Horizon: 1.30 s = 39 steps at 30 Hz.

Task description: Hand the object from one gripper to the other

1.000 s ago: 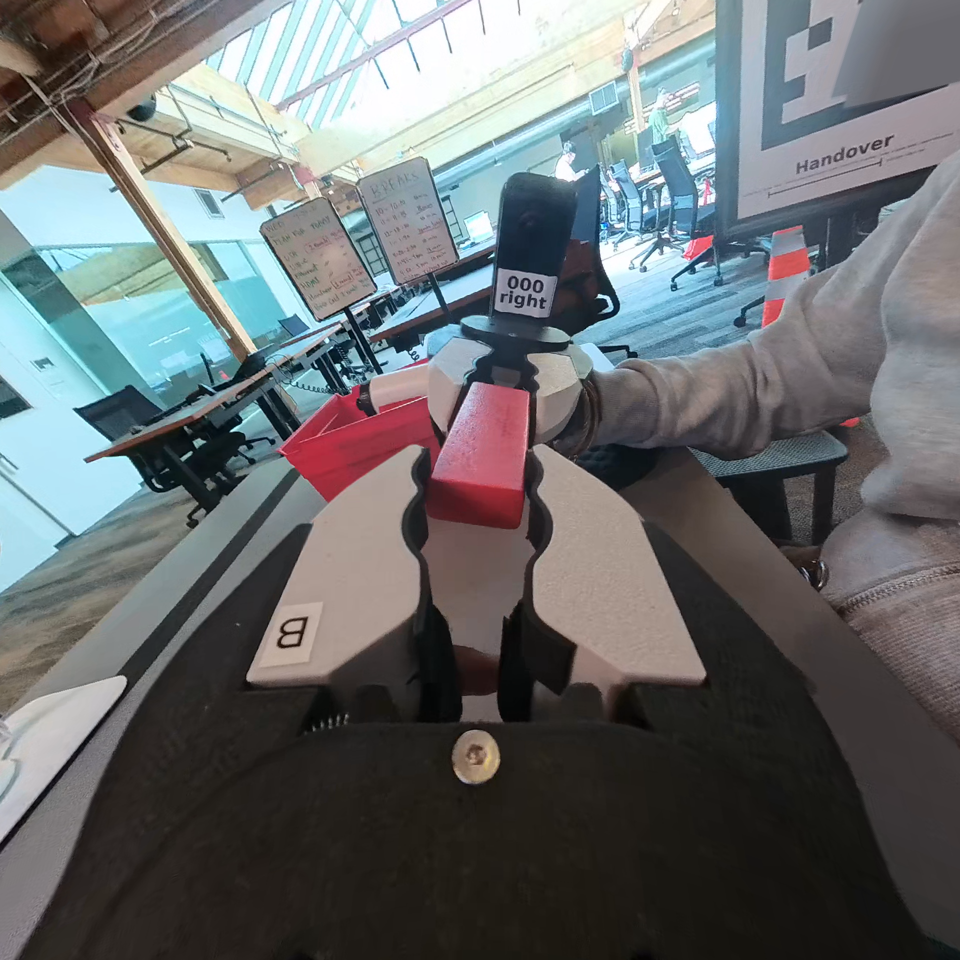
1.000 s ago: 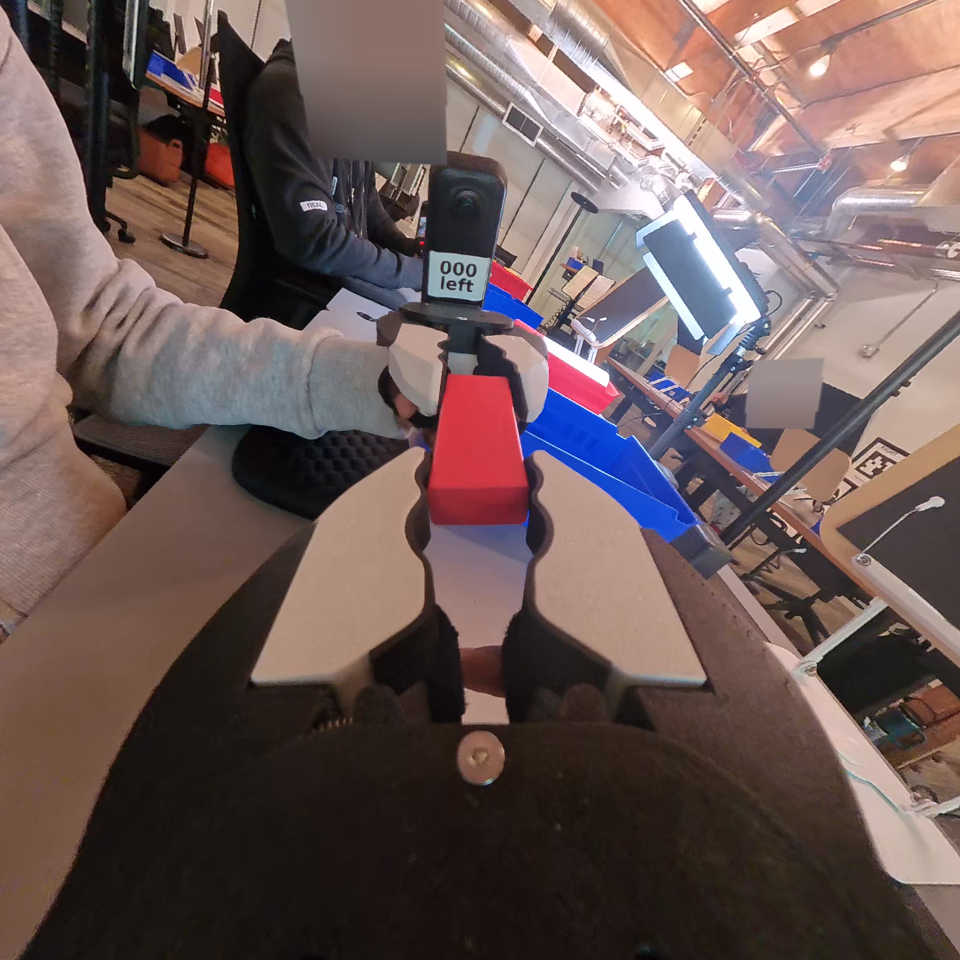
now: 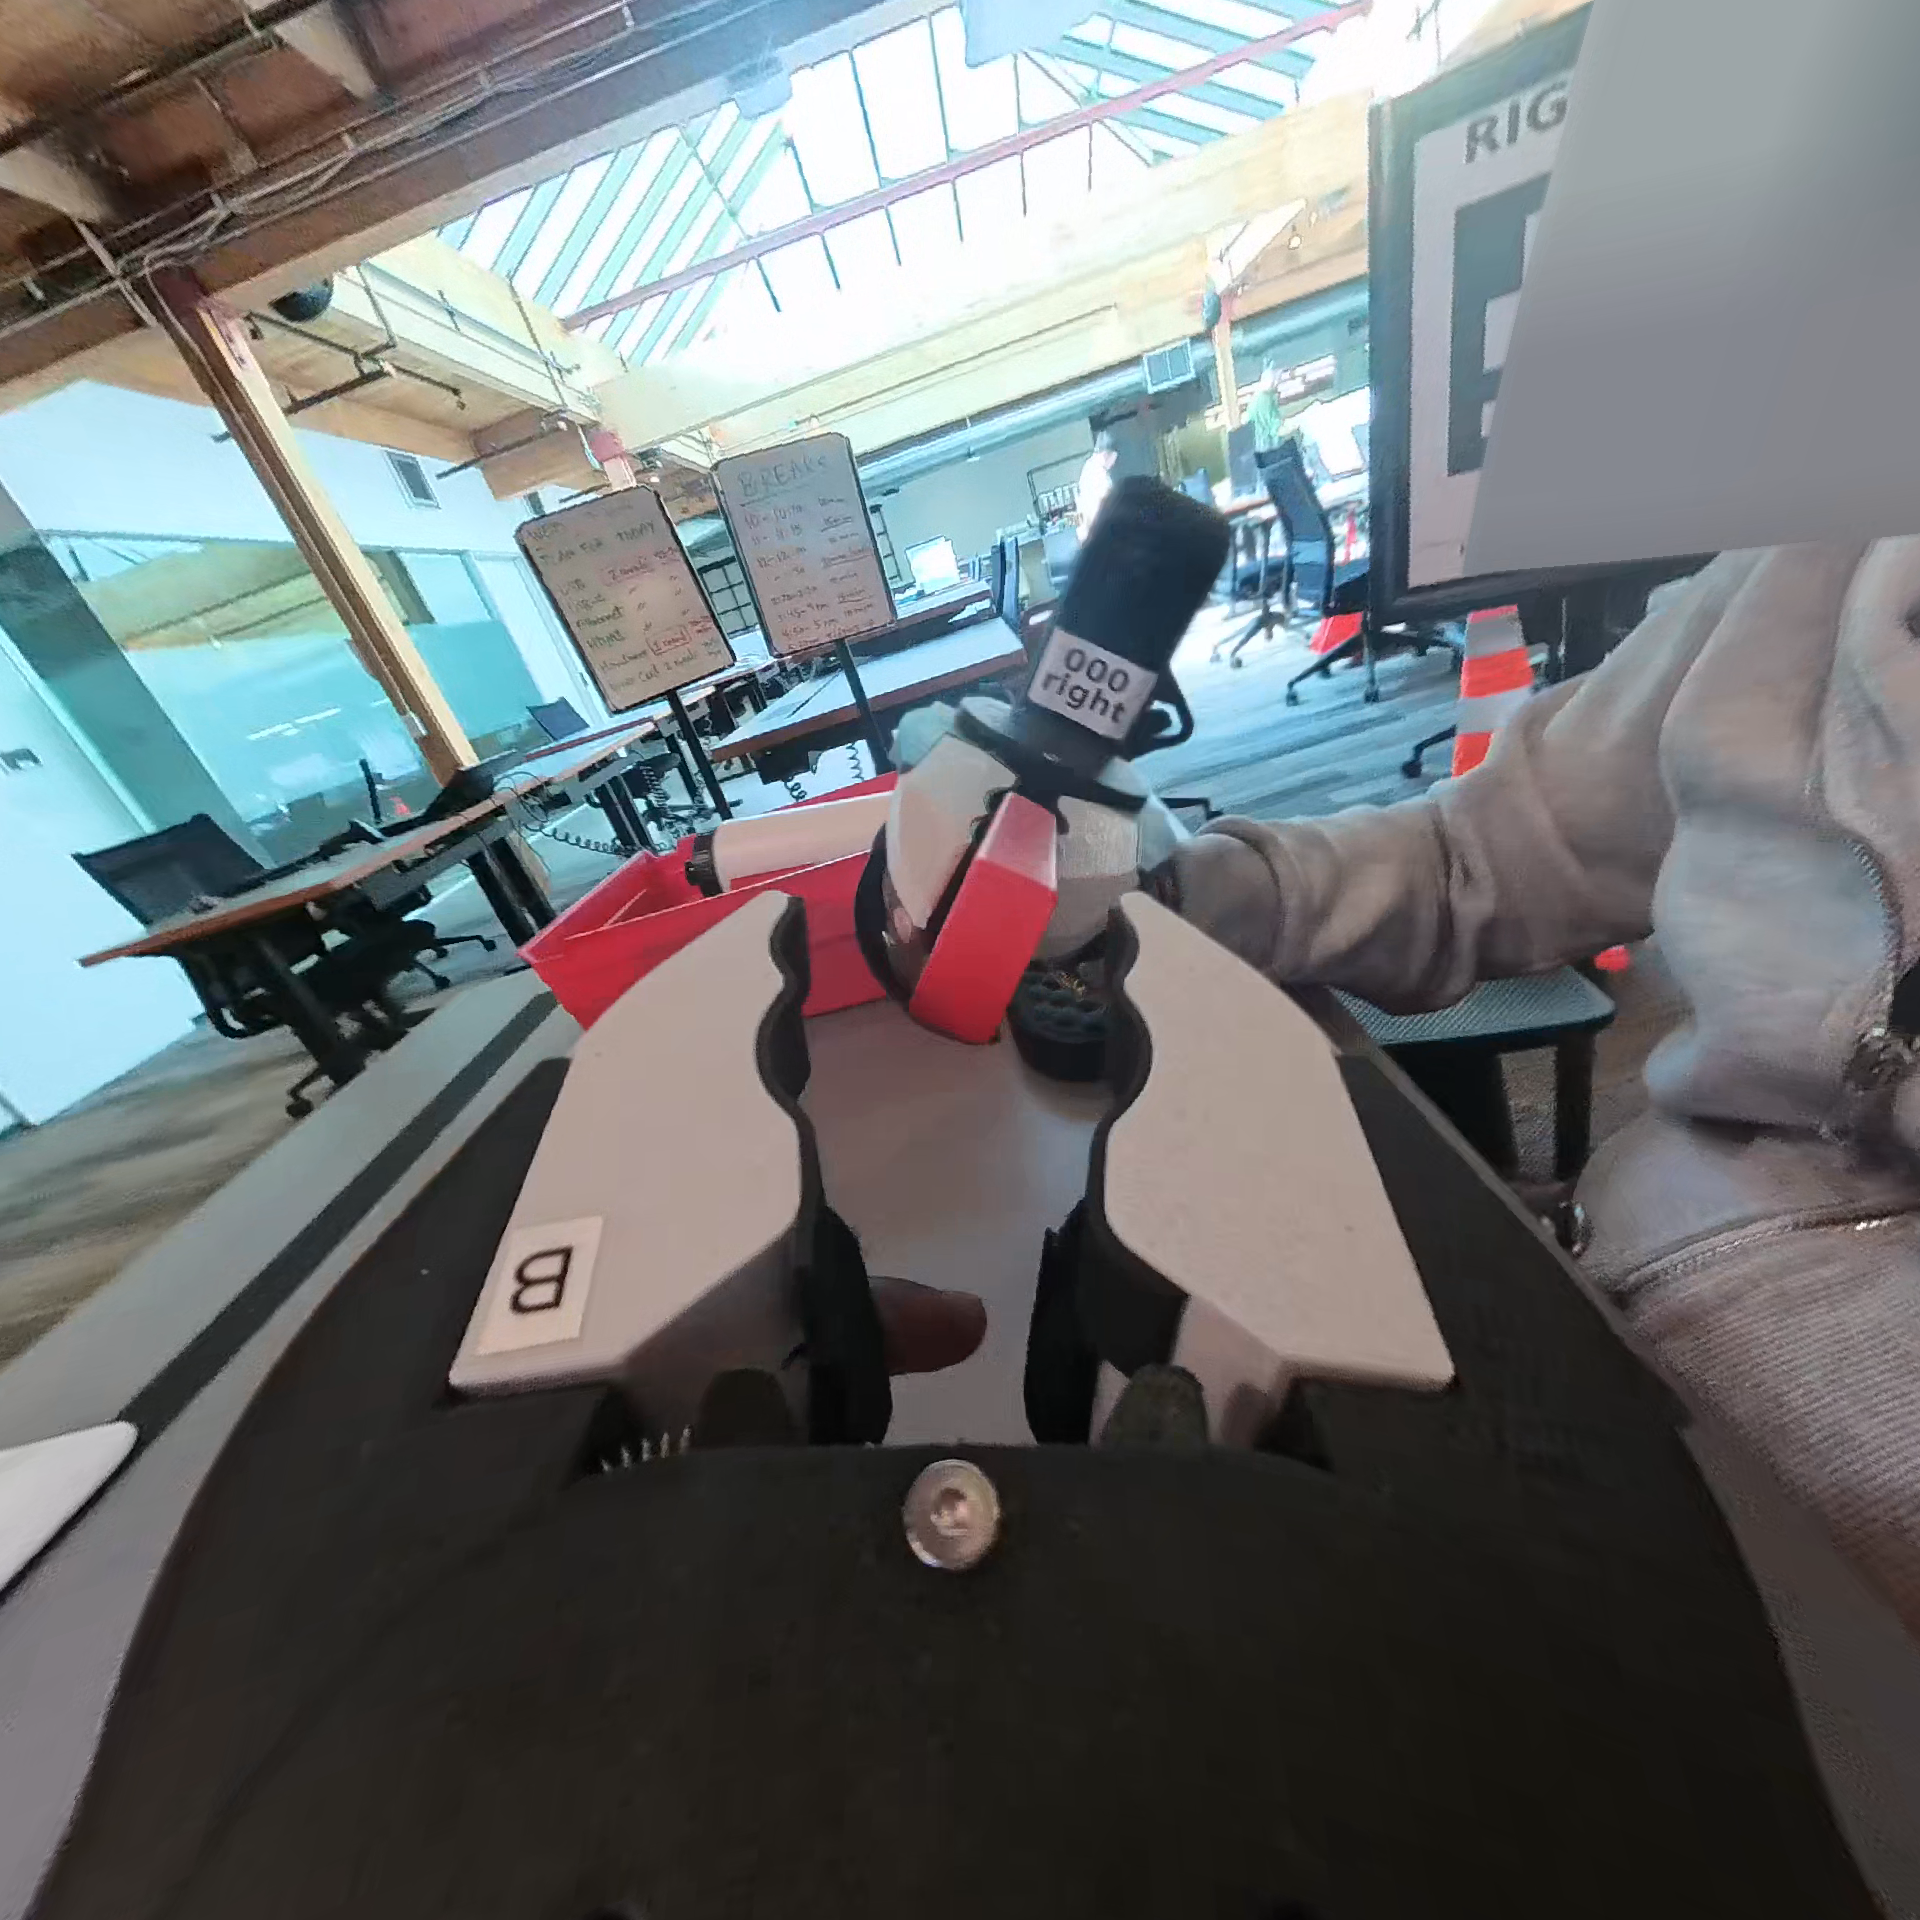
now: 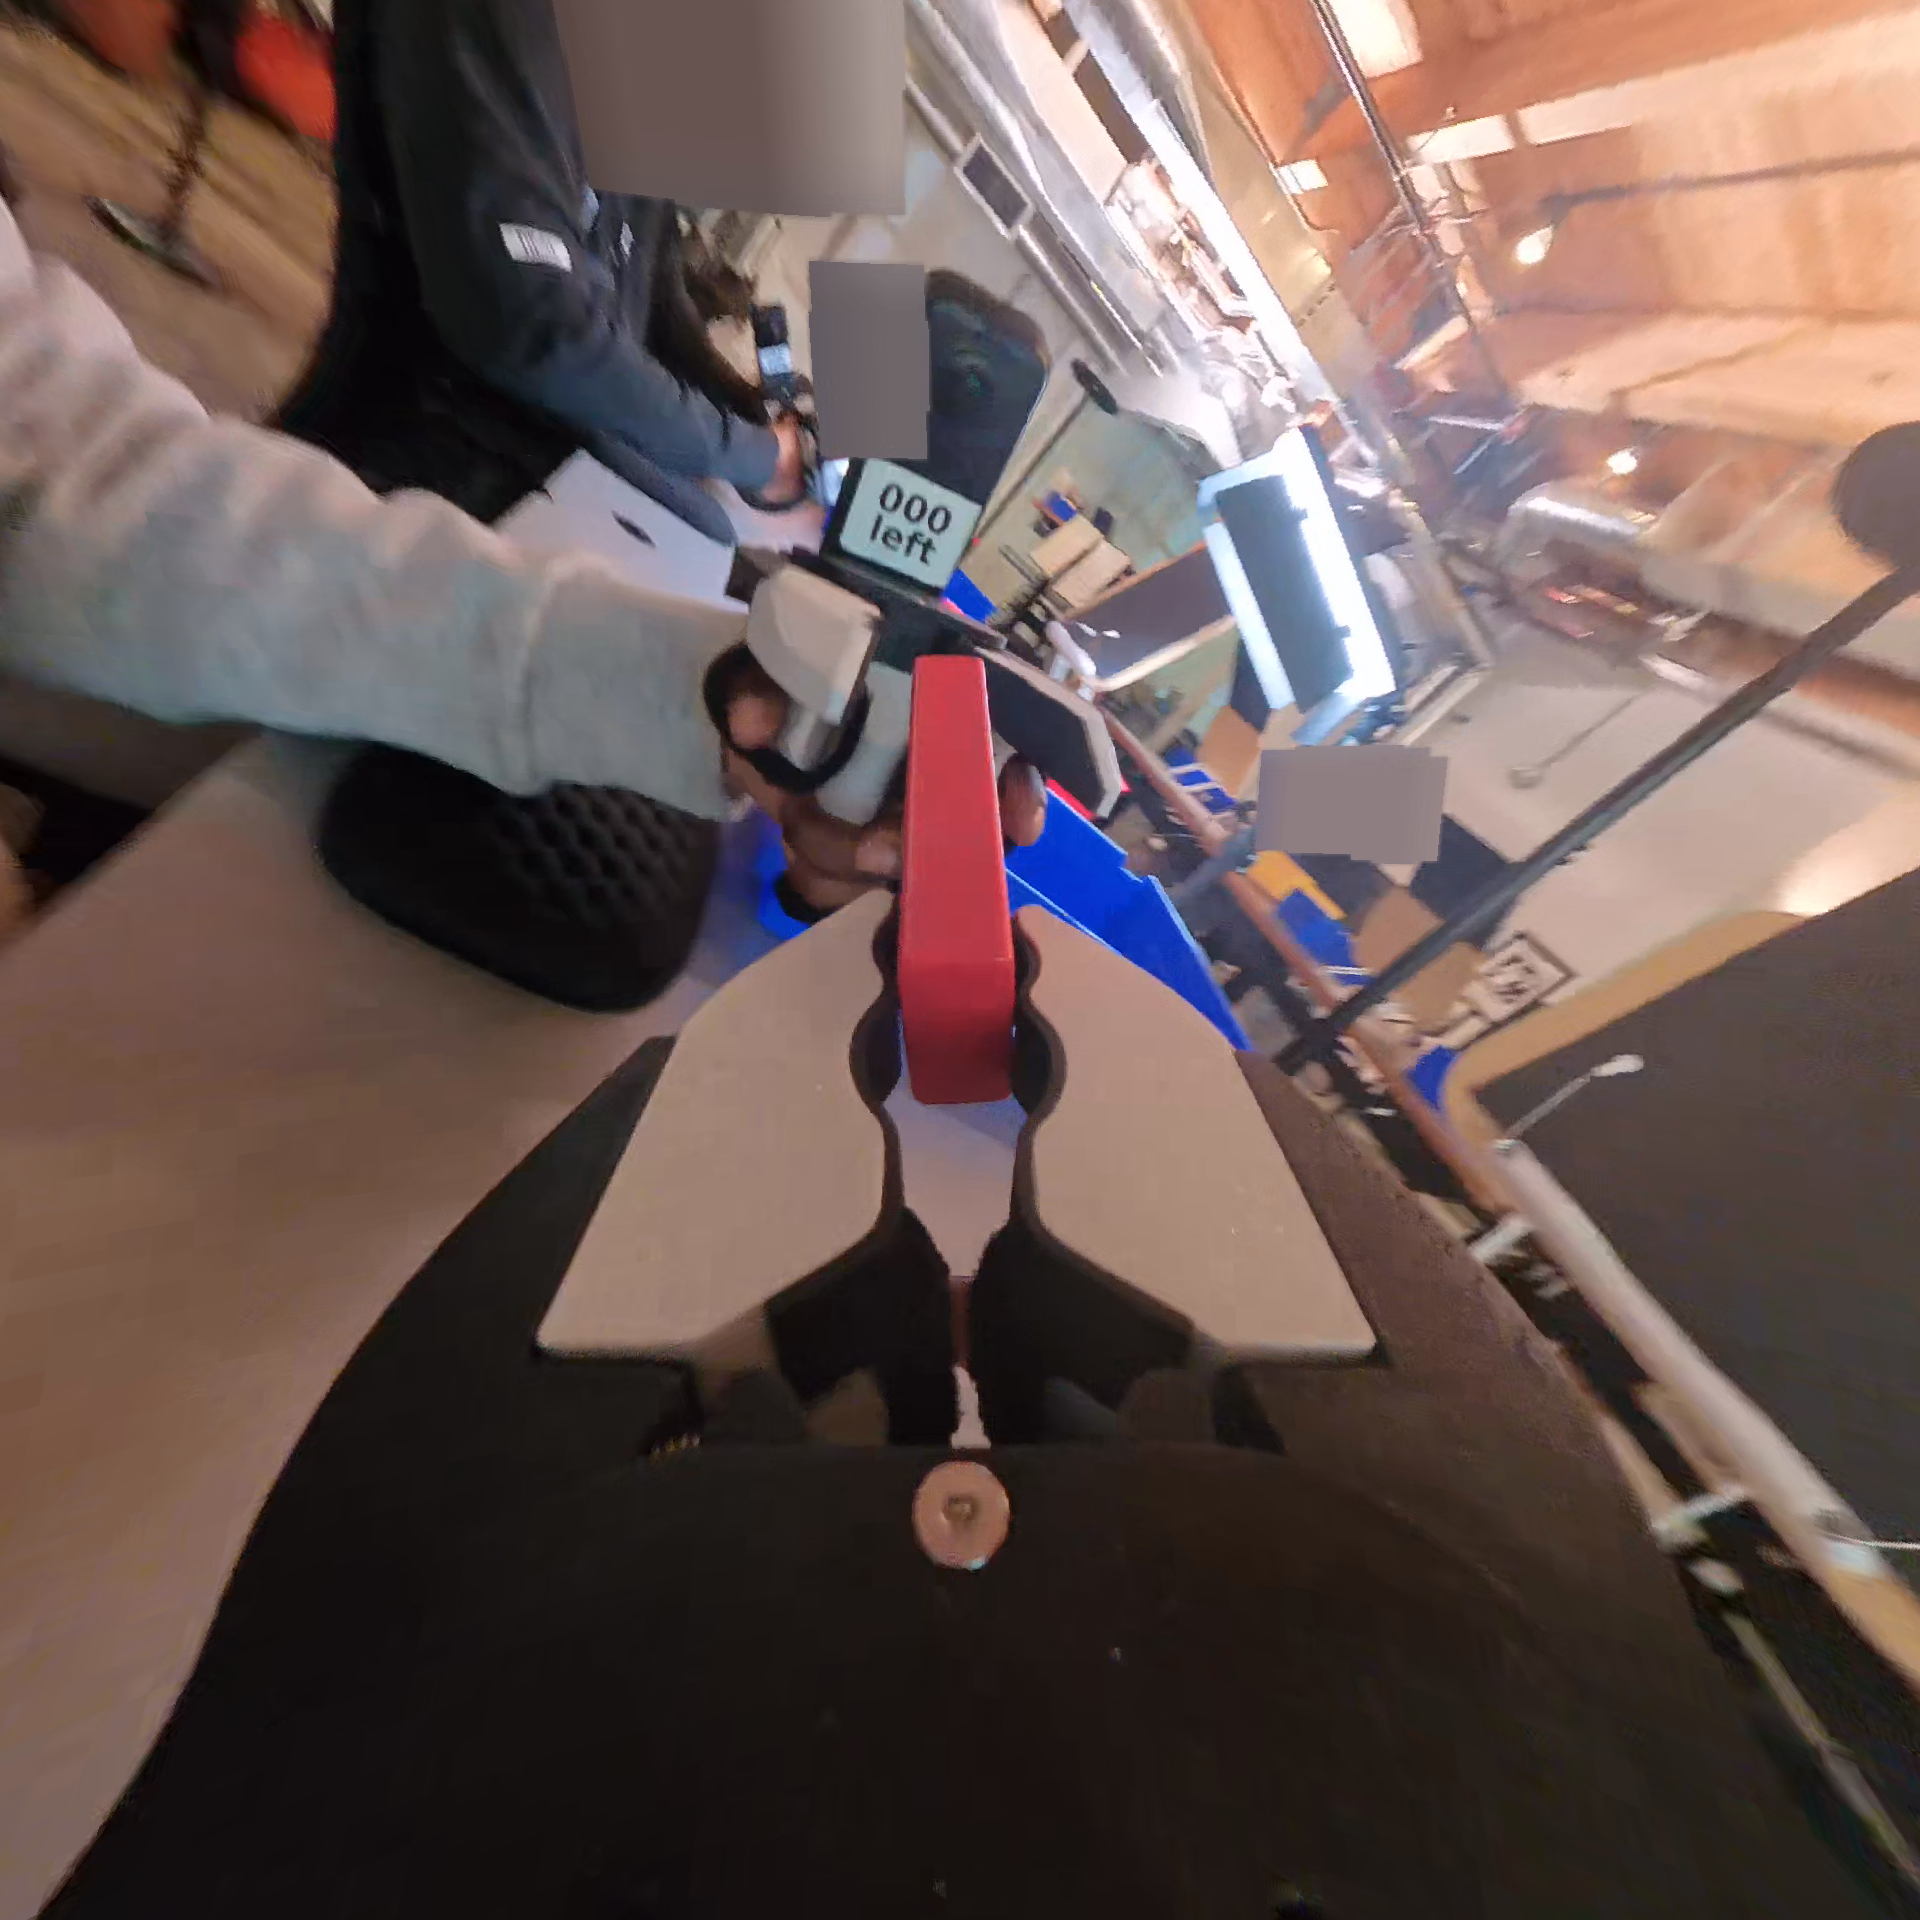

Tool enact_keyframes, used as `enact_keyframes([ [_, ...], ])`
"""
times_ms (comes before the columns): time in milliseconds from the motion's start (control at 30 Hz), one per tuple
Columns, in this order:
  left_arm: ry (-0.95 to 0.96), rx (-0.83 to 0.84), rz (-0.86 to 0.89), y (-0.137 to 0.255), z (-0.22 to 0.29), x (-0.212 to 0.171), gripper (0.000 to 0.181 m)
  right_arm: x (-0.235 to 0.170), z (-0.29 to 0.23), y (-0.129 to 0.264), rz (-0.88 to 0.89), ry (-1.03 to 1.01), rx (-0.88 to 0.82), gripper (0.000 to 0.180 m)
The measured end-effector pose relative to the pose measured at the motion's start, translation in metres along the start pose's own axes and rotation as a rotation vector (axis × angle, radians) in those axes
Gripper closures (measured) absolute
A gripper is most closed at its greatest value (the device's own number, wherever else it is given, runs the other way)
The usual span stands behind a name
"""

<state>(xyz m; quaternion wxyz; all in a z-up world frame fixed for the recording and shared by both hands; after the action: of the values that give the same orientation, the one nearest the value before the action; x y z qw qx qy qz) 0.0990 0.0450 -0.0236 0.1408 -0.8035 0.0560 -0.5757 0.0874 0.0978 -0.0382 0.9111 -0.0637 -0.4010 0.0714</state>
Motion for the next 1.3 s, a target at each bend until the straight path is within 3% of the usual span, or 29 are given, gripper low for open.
enact_keyframes([
  [133,-0.145,-0.021,-0.072,-0.005,0.005,-0.01,0.14,0.001,-0.003,0.0,0.032,-0.137,0.046,0.162],
  [200,-0.178,-0.029,-0.124,-0.005,0.006,-0.017,0.159,0.001,-0.005,0.0,0.032,-0.186,0.067,0.162],
  [433,0.061,-0.031,-0.133,-0.005,0.004,-0.018,0.164,0.0,-0.002,-0.001,0.046,-0.251,0.05,0.16],
  [667,0.378,-0.032,-0.079,0.002,-0.003,-0.013,0.164,-0.005,0.004,-0.001,-0.02,0.16,-0.078,0.113],
  [833,0.542,-0.073,-0.092,0.003,0.001,-0.016,0.165,-0.006,-0.001,-0.005,-0.062,0.435,-0.094,0.114],
  [900,0.562,-0.087,-0.112,0.003,0.003,-0.019,0.165,-0.008,-0.003,-0.005,-0.08,0.491,-0.093,0.122],
  [967,0.568,-0.094,-0.122,0.003,0.004,-0.02,0.164,-0.005,0.0,-0.003,-0.08,0.506,-0.108,0.145],
  [1300,0.623,-0.11,-0.156,0.003,0.007,-0.024,0.164,-0.007,-0.002,-0.001,-0.118,0.425,-0.048,0.146],
])
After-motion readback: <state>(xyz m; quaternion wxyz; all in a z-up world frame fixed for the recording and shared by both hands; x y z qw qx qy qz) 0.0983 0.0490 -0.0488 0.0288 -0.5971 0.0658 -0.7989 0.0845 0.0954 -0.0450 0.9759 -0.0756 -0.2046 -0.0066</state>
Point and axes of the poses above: each gripper's, where its closed fingertips meet, y back along the fingers, x out of its top, z = x × y across the jaws, the point moved 2 cm from there along y, back along the fingers, and after that the axes turned 10 degrees about z, right-handed, at the moved point
